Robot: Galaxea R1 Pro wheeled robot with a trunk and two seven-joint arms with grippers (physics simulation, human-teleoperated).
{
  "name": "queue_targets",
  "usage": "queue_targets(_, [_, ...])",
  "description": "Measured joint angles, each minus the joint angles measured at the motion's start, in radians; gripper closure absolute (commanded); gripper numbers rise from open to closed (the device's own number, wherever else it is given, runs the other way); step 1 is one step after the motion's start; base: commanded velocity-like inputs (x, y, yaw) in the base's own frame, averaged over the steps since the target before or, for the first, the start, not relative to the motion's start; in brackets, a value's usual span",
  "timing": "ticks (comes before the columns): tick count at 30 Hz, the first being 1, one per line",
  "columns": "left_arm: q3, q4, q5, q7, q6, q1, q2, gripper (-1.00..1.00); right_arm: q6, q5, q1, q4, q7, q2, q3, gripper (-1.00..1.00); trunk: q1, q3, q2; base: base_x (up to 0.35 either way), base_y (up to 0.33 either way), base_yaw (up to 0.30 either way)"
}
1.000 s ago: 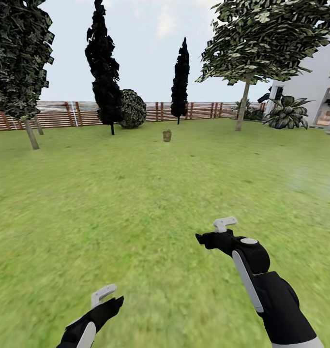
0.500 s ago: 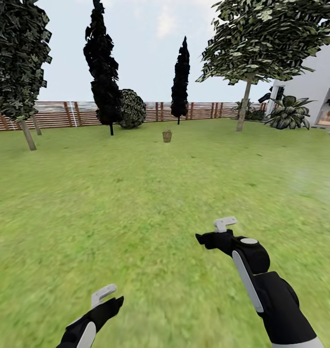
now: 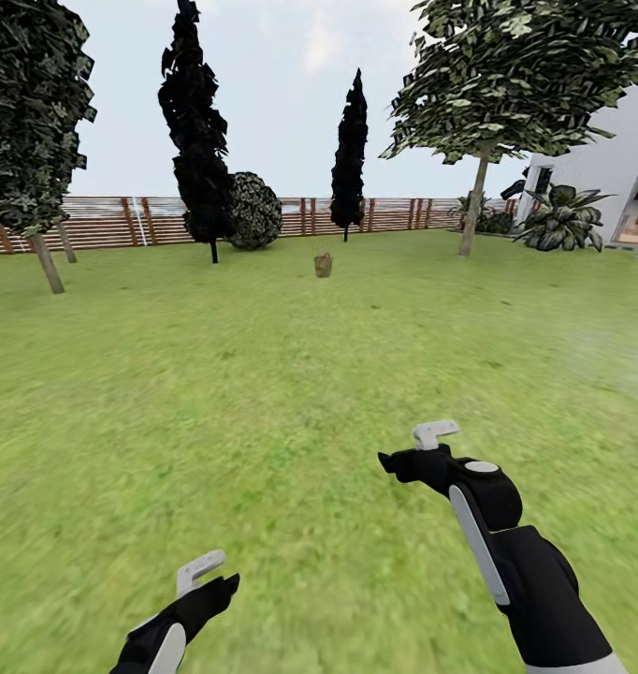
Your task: Take the three Easter eggs out of the wicker basket on the lawn in the garden, then place them on the lawn next to a single tree (choose any tree) so that all three eggs are next to the same tree and none are left in the basket.
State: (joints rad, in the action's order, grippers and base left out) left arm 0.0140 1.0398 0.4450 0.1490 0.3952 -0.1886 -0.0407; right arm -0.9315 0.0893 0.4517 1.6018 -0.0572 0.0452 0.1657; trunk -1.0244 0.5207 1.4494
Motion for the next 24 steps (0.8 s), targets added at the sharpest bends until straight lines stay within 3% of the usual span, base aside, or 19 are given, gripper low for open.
queue_targets(24, [0.000,0.000,0.000,0.000,0.000,0.000,0.001,-1.00,0.000,0.000,0.000,0.000,0.000,0.000,0.001,-1.00,0.000,0.000,0.000,0.334,0.000,0.000])
